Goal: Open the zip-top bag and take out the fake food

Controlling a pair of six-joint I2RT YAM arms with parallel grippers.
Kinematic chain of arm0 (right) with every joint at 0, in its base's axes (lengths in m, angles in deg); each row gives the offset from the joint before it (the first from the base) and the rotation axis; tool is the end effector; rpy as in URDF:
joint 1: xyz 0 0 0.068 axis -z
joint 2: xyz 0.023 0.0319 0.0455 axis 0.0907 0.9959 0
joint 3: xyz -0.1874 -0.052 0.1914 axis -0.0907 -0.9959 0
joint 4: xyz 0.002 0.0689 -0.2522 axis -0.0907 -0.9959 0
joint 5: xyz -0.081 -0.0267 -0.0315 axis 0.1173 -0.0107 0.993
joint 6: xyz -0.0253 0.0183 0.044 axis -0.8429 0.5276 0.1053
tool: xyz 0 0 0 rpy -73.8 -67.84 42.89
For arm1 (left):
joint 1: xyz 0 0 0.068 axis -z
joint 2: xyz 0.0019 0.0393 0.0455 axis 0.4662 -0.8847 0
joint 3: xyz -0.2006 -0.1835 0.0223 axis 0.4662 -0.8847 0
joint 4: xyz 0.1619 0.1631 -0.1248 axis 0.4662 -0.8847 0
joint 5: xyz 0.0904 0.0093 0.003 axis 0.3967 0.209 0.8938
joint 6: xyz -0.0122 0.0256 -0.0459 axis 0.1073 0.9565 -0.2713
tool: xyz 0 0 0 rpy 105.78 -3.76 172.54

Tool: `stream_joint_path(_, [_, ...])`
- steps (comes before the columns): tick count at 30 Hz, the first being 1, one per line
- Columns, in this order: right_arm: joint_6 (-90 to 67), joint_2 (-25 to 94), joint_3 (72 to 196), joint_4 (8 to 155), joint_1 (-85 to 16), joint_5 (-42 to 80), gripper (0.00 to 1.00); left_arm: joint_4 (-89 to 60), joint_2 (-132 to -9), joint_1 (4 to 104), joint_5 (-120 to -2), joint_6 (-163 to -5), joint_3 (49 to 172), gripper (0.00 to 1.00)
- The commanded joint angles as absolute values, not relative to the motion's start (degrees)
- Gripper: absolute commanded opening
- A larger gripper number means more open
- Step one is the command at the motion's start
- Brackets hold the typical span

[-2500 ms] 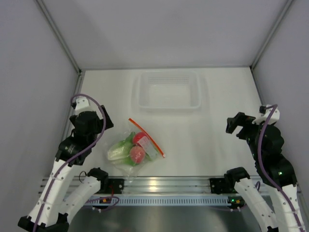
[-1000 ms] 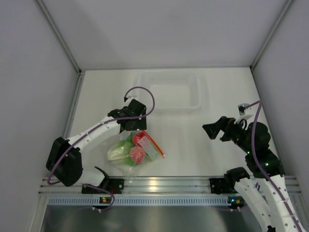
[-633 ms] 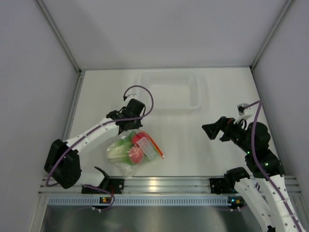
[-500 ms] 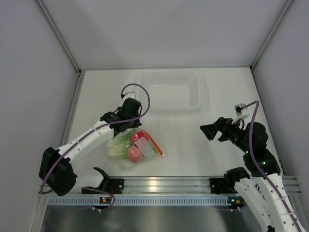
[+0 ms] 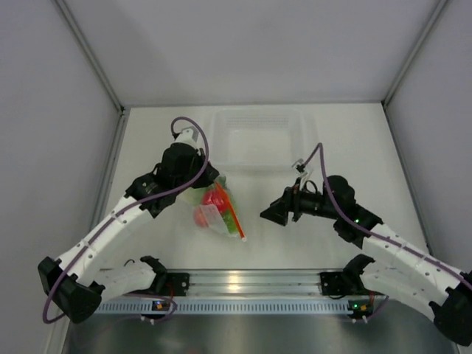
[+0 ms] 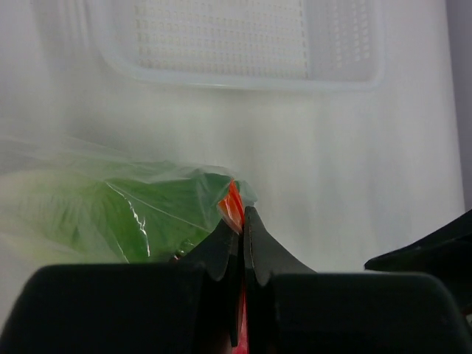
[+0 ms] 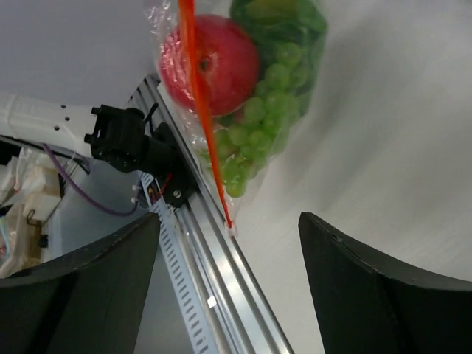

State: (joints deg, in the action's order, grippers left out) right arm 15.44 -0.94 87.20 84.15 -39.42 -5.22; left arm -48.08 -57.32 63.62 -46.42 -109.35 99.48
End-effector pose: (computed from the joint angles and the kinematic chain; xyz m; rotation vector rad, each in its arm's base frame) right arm 0.1448 0.1211 0.2634 -0.4404 1.9513 1.3087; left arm 0.1930 -0.1346 0.3427 -0.0933 2.1994 -0.6196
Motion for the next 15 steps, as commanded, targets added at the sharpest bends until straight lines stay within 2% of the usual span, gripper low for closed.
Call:
stream_joint_path(1, [8.16, 3.63, 95.35, 89.7, -50.79, 8.19, 0.77, -44.36, -54.65, 63.56, -46.88, -113.79, 103.06, 0.0])
stream_joint_path(5, [3.66, 10.39, 100.53, 89.77, -63.18, 18.31, 0.7, -43.4, -53.42, 63.65, -47.58, -116.17, 103.94, 0.0])
stream_joint_path(9, [3.22, 15.41, 103.35, 90.39, -66.55, 24.39, 0.68, -43.05, -52.28, 63.74, -49.59, -117.93, 104.73, 0.0])
stream_joint_path(15, [1.64, 21.47, 106.61, 91.53, -69.09, 23.34, 0.46, -43.04, -50.17, 63.74, -48.99, -119.25, 105.09, 0.0])
